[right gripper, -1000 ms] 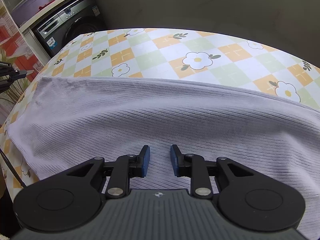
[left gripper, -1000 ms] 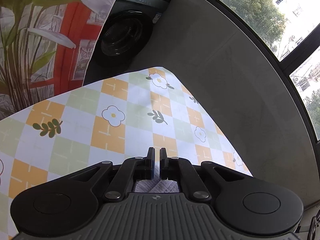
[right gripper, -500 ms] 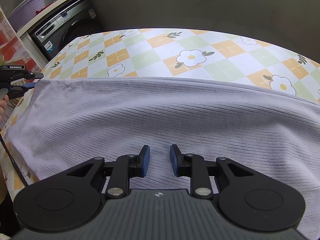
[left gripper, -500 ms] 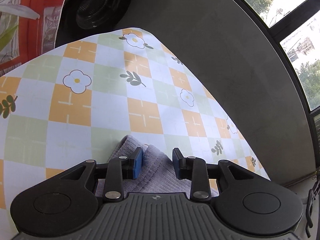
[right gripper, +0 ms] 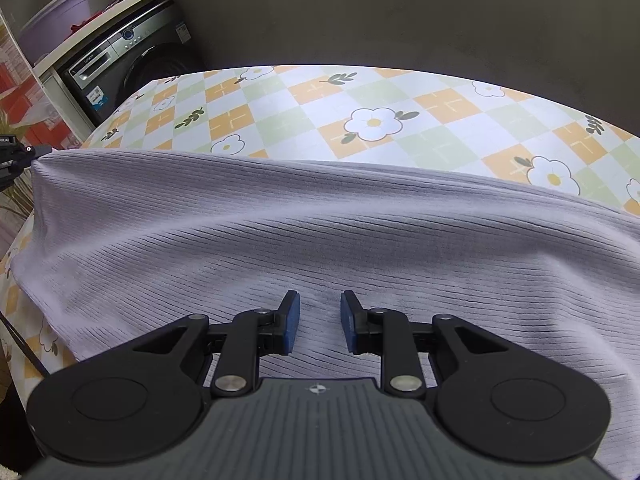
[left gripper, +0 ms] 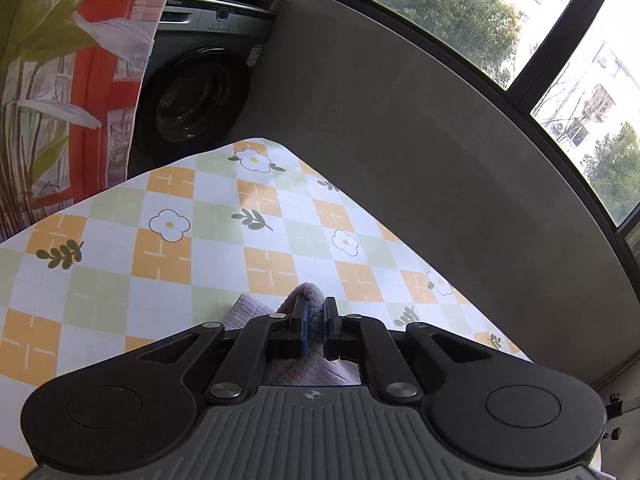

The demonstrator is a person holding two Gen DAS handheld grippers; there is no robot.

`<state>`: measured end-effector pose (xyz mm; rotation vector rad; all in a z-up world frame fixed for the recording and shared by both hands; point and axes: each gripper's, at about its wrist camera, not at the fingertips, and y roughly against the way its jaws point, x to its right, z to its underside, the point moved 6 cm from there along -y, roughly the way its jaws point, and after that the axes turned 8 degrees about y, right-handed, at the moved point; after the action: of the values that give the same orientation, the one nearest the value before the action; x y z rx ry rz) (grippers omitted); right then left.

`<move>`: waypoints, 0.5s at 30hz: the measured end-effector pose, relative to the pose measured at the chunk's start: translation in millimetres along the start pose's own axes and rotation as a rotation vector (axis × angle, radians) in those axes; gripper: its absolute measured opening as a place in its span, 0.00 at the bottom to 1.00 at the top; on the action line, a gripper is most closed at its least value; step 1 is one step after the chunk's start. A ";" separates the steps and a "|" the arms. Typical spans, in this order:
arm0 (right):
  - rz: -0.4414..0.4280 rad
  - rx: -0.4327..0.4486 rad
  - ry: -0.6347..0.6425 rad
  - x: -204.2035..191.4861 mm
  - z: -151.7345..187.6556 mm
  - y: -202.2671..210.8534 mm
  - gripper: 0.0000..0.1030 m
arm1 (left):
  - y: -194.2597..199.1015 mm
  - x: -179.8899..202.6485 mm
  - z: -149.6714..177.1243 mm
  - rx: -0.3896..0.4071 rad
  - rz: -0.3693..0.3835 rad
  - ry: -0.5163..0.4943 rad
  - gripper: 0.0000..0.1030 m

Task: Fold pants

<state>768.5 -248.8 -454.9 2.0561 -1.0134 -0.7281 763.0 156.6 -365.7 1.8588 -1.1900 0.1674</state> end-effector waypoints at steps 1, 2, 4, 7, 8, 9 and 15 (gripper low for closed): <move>0.001 0.005 0.000 0.4 -0.6 1.3 0.24 | 12.6 2.5 -1.8 0.024 0.009 0.028 0.07; 0.001 0.010 0.001 0.4 -1.5 2.1 0.25 | 21.7 3.6 -3.3 0.043 0.016 0.048 0.07; -0.005 0.014 0.003 -0.5 -4.1 1.5 0.25 | 38.5 8.6 -7.2 0.086 0.024 0.070 0.07; -0.010 0.011 0.008 -3.1 -8.3 -5.3 0.25 | 41.3 11.8 -13.6 0.102 0.020 0.062 0.07; -0.010 0.009 0.008 -4.0 -9.1 -7.5 0.25 | 35.8 12.1 -15.7 0.102 0.010 0.047 0.07; -0.009 0.005 0.010 -5.2 -10.1 -10.7 0.25 | 29.9 10.8 -17.3 0.101 -0.005 0.041 0.07; -0.007 -0.003 -0.007 -4.1 -11.6 -19.6 0.25 | -20.3 -6.2 -18.7 0.054 -0.101 0.056 0.07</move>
<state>783.2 -232.8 -463.1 2.0563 -1.0090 -0.7410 781.8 177.2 -370.3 1.9446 -1.0603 0.1953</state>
